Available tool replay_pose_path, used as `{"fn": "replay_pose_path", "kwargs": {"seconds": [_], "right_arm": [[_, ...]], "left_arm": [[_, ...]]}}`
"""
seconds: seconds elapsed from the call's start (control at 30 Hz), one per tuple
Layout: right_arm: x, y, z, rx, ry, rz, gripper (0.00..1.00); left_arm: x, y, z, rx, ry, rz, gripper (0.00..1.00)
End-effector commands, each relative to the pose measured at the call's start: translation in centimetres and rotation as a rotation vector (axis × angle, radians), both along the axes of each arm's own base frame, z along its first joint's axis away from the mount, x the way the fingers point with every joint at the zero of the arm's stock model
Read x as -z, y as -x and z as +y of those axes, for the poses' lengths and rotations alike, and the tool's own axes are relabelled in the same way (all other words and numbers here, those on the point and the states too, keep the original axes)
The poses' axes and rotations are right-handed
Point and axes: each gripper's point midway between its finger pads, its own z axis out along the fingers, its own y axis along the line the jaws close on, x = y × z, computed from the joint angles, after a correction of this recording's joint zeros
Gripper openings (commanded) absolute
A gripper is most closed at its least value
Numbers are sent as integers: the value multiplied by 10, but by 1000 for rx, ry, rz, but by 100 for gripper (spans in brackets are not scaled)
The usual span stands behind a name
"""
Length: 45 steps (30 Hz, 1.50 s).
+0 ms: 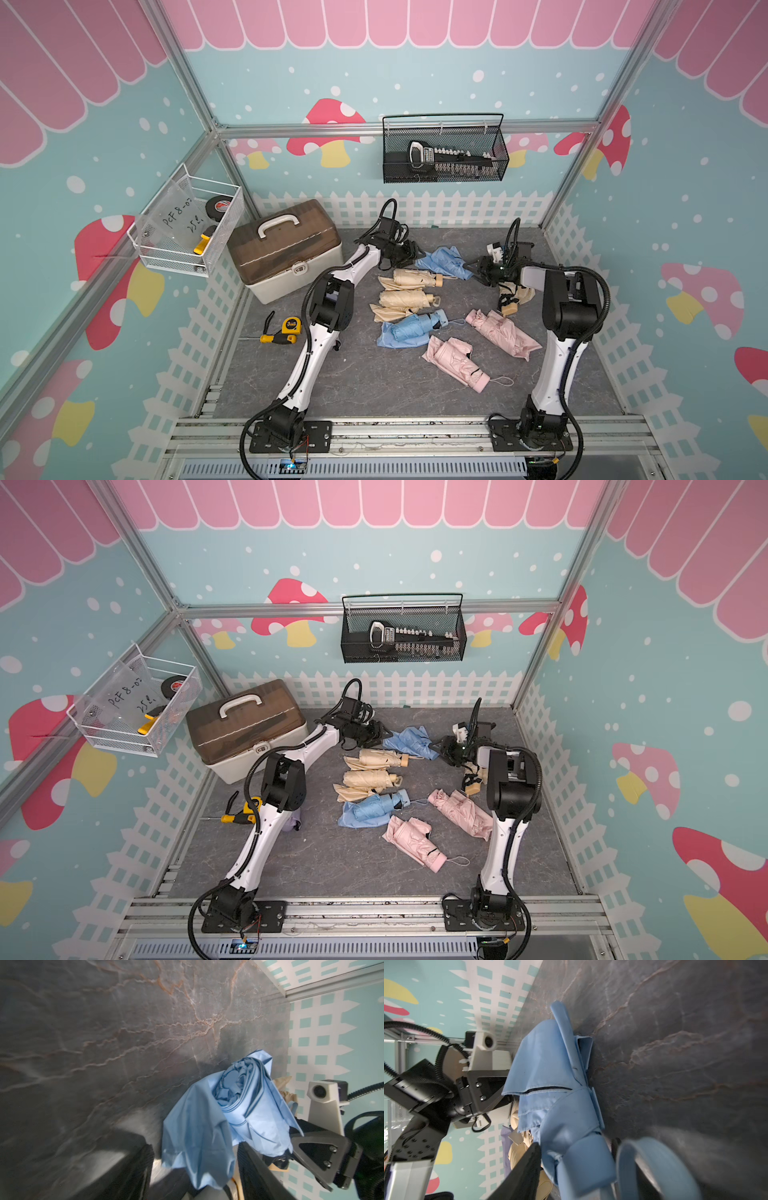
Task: Take umbrellas out of sleeves
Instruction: Place the umbrella in the umbrella sleeve, then pick up the umbrella from the center of the board.
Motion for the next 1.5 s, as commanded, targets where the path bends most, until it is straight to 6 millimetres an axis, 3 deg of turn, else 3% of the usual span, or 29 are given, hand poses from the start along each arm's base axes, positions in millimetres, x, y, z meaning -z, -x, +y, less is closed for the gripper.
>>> {"fn": "replay_pose_path", "kwargs": {"seconds": [0.0, 0.1, 0.27, 0.53, 0.7, 0.83, 1.07, 1.27, 1.47], "right_arm": [[-2, -2, -8, 8, 73, -6, 61], [-8, -1, -13, 10, 127, -17, 66], [-28, 2, -20, 0, 213, -55, 70], [-89, 16, -29, 14, 369, -174, 72], [-118, 38, 3, -86, 408, -222, 72], [-133, 62, 41, -196, 422, -258, 73], [-129, 103, 99, -340, 400, -240, 73], [-119, 130, 130, -416, 392, -219, 75], [-113, 151, 153, -485, 389, -219, 75]], "left_arm": [[-31, 8, 33, -13, -126, -49, 73], [-44, 16, 51, -23, -187, -72, 84], [-62, 31, 80, -31, -280, -86, 86], [-86, 77, 114, -28, -356, -52, 88], [-92, 123, 146, -56, -446, 6, 88], [-91, 164, 182, -100, -587, 64, 88], [-79, 220, 241, -207, -753, 157, 88], [-58, 244, 264, -257, -774, 240, 88], [-36, 237, 277, -322, -719, 283, 88]]}}
